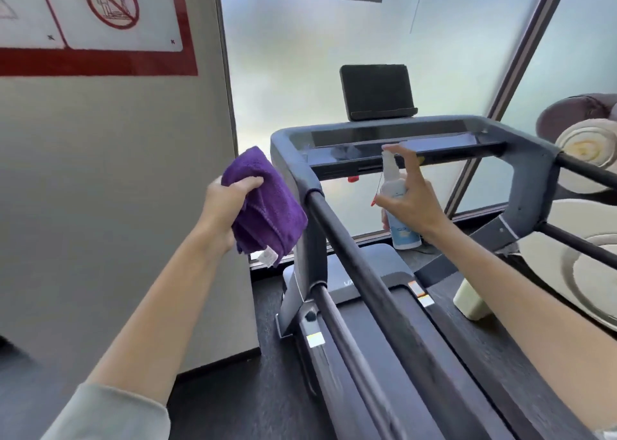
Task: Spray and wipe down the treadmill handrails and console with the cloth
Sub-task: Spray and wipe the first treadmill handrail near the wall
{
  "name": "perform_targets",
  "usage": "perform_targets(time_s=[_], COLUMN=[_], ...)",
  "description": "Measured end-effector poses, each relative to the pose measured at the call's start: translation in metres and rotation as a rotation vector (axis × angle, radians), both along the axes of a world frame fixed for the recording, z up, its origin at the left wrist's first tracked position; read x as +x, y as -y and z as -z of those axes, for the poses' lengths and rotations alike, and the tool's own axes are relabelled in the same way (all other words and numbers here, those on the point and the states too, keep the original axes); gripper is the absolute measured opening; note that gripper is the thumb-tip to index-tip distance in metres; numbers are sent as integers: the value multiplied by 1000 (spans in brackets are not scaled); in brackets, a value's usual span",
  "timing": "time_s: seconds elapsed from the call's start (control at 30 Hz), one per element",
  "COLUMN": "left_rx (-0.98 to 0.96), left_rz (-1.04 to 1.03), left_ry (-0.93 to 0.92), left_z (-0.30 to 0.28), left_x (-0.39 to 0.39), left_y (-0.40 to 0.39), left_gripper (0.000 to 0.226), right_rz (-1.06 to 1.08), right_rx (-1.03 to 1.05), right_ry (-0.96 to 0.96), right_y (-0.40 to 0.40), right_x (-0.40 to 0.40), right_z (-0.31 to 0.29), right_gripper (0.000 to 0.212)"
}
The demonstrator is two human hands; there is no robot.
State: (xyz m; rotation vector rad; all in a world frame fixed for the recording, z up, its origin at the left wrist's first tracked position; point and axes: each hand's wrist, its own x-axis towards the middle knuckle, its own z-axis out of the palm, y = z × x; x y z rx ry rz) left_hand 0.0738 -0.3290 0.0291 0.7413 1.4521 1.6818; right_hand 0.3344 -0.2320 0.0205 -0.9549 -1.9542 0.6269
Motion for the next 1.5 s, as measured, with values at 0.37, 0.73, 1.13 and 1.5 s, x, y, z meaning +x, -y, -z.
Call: perform_targets(time_s=[0.37, 0.73, 1.13, 1.5], left_rx=[-74, -92, -144, -140], left_rz=[-172, -145, -43, -61], left_ry=[148, 332, 461, 482], left_z=[42, 65, 61, 64], left_x=[45, 60, 66, 62], left_y=[36, 26, 21, 21], left_gripper=[15, 16, 19, 41], right_rz=[-129, -114, -55, -25], right_rx=[-50, -78, 42, 32], right_ry=[187, 196, 379, 313], right_y=[-8, -33, -42, -40], right_x=[34, -2, -13, -9], right_z=[33, 48, 55, 55], right_gripper=[74, 67, 60, 66])
